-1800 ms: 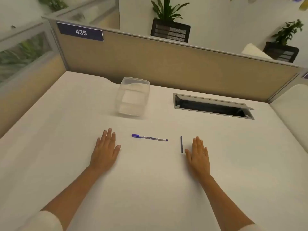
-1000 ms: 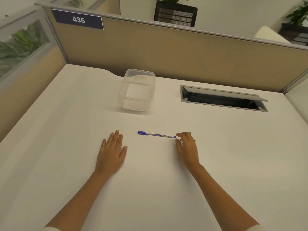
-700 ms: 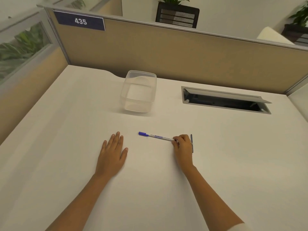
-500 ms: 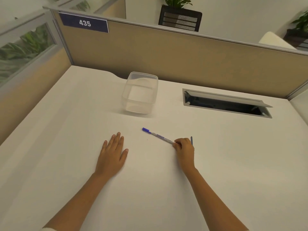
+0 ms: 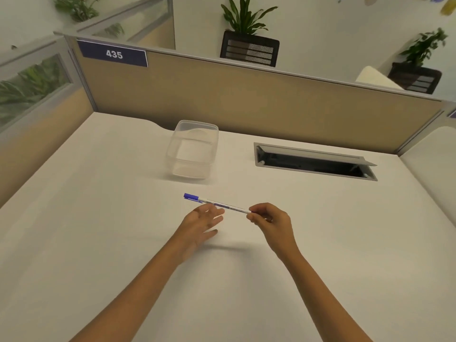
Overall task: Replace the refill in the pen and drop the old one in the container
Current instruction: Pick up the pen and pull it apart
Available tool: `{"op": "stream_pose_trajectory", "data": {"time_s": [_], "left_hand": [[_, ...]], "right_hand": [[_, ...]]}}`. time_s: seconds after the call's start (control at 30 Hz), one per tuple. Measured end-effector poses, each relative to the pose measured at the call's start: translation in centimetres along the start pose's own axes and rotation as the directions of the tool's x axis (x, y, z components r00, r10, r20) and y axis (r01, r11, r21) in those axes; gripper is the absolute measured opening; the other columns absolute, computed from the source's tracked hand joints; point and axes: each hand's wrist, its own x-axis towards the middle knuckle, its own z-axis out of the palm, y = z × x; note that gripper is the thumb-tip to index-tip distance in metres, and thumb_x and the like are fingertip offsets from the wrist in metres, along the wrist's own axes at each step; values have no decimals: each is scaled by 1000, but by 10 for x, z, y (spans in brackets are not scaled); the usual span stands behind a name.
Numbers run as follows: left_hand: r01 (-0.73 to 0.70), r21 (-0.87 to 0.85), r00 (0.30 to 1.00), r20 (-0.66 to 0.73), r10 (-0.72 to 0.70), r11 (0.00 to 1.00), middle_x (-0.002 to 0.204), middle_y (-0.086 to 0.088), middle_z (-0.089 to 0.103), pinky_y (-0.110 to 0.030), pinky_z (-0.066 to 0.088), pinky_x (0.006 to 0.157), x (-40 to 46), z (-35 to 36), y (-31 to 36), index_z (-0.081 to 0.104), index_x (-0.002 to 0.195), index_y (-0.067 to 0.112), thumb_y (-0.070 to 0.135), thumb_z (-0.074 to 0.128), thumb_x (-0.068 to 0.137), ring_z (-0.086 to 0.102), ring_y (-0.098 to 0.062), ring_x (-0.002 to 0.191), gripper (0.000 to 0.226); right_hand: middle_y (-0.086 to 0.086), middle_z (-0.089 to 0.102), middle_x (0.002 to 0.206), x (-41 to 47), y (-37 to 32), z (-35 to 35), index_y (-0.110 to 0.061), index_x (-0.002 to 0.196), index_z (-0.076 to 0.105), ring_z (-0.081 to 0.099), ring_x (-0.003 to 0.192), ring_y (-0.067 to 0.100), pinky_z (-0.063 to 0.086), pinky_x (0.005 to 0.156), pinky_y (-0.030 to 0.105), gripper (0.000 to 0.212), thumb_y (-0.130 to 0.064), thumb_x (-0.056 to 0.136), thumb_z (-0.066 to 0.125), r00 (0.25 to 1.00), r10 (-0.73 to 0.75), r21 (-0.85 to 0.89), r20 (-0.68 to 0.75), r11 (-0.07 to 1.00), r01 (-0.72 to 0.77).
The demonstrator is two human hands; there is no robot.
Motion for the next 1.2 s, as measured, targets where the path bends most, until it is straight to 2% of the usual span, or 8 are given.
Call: {"op": "stream_pose_trajectory", "data": {"time_s": [0.2,0.6,0.87,0.93,1.0,1.1,1.17,1.2], "left_hand": [[-97,-307,995,-25,94,947,108,-10,73,-34,58,80,-4,22,9,65,106,8,31,66,74,68,-25,103,39],[-186,-294,979,-131,153,938,84,-5,78,-27,59,67,-12,30,26,58,89,7,13,49,95,74,-21,84,12],[-263,-249,965,-79,251,932,77,-6,77,-26,58,66,-10,27,35,52,80,9,5,46,95,74,-22,81,17],[-296,-240,955,-53,292,925,78,-6,77,-26,58,68,-9,26,35,50,80,9,4,46,94,73,-23,83,16],[-310,-246,950,-46,308,918,79,-7,77,-26,58,69,-9,24,33,51,81,9,5,46,94,73,-23,85,14],[-295,-284,955,-69,288,912,81,-7,77,-26,58,68,-8,23,31,53,83,10,7,46,94,73,-23,86,14],[-264,-328,965,-92,247,907,82,-7,77,-26,58,67,-7,23,30,54,84,9,9,46,95,73,-22,85,14],[-245,-352,969,-102,223,904,82,-7,77,-26,58,66,-7,23,29,55,84,8,10,46,95,73,-22,85,14]], "right_hand": [[-9,69,78,-7,-15,-5,-22,93,70,63,70,0,48,64,8,17,-10,80,72,996,-70,-72,48,995,74],[-4,49,69,-7,-31,1,-13,81,55,45,64,18,36,59,33,23,-24,98,43,922,-247,-492,297,788,370],[-9,37,48,-9,-47,7,-21,57,49,29,47,10,25,47,19,40,-25,96,45,917,260,8,303,961,-275],[-8,35,47,-3,-50,5,-17,58,50,27,41,9,23,37,16,39,-24,96,44,737,477,300,478,701,-648],[-7,33,48,1,-51,1,-16,59,51,25,38,7,20,34,16,38,-25,95,45,613,514,355,600,516,-780],[-7,41,50,4,-51,2,-18,63,54,31,43,9,27,38,17,38,-33,96,44,763,433,174,480,806,-566],[-9,48,54,1,-49,4,-20,69,56,39,48,9,32,45,19,38,-41,96,41,930,171,-210,325,972,-106],[-8,51,60,1,-44,5,-19,74,55,42,51,10,34,48,21,35,-43,96,41,953,-6,-433,302,890,143]]}}
